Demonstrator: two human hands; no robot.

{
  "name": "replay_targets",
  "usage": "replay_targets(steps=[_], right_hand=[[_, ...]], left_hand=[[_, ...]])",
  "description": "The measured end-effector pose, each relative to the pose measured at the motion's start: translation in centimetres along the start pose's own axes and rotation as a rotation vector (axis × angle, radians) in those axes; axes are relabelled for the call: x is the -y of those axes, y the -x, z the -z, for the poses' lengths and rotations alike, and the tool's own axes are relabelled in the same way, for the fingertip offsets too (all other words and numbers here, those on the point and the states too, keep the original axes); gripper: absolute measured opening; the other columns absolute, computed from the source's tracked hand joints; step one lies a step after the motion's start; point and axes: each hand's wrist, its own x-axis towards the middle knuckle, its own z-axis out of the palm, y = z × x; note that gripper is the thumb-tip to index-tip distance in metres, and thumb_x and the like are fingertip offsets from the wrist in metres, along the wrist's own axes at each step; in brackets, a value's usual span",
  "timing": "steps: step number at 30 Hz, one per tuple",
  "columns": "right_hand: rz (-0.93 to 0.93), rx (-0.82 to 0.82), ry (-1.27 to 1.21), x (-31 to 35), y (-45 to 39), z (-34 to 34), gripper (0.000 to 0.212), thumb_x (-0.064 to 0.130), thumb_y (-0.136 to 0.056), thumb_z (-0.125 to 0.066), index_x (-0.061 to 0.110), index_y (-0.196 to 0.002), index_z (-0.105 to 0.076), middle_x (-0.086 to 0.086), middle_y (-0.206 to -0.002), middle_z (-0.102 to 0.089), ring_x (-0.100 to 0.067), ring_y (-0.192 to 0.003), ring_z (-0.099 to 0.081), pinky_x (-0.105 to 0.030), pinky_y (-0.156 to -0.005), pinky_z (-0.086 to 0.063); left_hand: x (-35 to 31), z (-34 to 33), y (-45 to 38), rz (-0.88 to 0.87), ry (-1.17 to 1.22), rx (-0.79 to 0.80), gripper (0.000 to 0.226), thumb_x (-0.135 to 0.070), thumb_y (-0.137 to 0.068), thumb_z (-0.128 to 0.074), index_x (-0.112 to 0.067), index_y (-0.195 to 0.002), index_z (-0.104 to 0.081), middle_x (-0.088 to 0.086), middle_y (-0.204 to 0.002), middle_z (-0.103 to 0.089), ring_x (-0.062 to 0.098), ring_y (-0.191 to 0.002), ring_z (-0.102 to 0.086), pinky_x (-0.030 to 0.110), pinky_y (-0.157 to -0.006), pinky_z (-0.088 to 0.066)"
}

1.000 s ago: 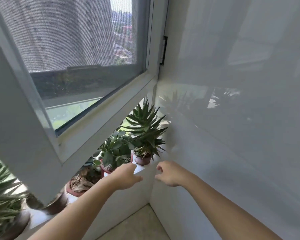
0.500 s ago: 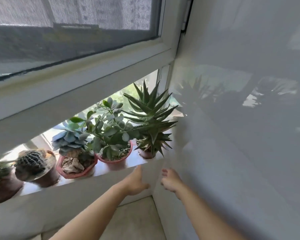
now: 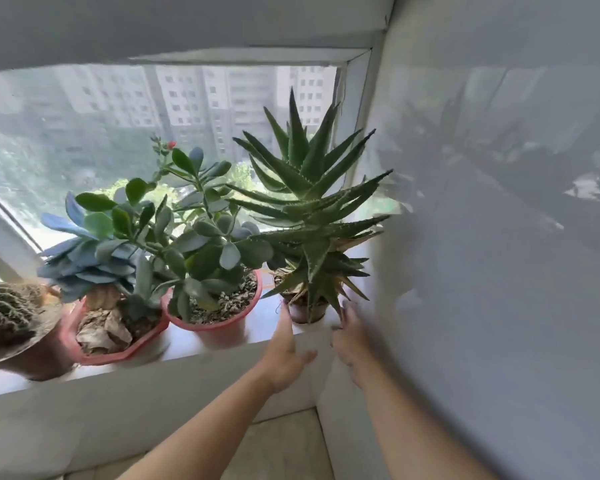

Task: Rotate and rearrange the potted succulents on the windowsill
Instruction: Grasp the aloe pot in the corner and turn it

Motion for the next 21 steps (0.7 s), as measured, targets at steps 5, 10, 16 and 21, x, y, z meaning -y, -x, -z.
replay_targets(steps=[5,10,16,21], right_hand=[[0.138,0.072,-0.183,-0.8,-2.4,-1.0,0.069,-0.016,-0.069,-0.047,0.033,-0.116,-0.054,0.029,-0.099,-0.068,0.001,-0.098,-0.063,-0.012,-0.072,-0.050],[0.133,0.154,-0.305,-1.3,-3.3,-1.4,0.077,-0.012,-0.054,-0.061,0.036,-0.114,-0.055,0.025,-0.090,-0.074,0.014,-0.081,-0.067,-0.011,-0.058,-0.051],[0.130,0.143,-0.257,-1.9,-4.0,-1.6,0.089,-0.016,-0.049,-0.062,0.024,-0.128,-0.050,-0.004,-0.112,-0.069,-0.017,-0.101,-0.067,-0.032,-0.071,-0.058],[0.157,0.137,-0.206,-2.7,-4.3,-1.8,0.079,-0.021,-0.058,-0.070,0.014,-0.126,-0.056,-0.009,-0.115,-0.071,-0.026,-0.107,-0.069,-0.048,-0.081,-0.060]], left_hand=[[0.3,-0.9,-1.0,-0.018,0.185,-0.103,0.118,-0.001,-0.076,-0.069,-0.023,-0.154,0.017,-0.009,-0.164,-0.005,0.007,-0.149,-0.010,0.030,-0.117,-0.025],[0.3,-1.2,-1.6,-0.029,0.328,-0.130,0.125,-0.006,-0.059,-0.070,-0.032,-0.154,0.006,-0.023,-0.140,-0.041,0.003,-0.133,-0.040,0.036,-0.110,-0.041],[0.7,-1.1,-2.3,-0.049,0.349,-0.160,0.118,0.006,-0.057,-0.062,-0.031,-0.154,-0.006,-0.017,-0.140,-0.047,-0.001,-0.122,-0.049,0.008,-0.076,-0.048],[1.0,-1.0,-3.0,-0.064,0.400,-0.149,0.097,0.007,-0.054,-0.058,-0.043,-0.133,-0.033,-0.032,-0.110,-0.064,-0.017,-0.099,-0.059,0.005,-0.065,-0.048]])
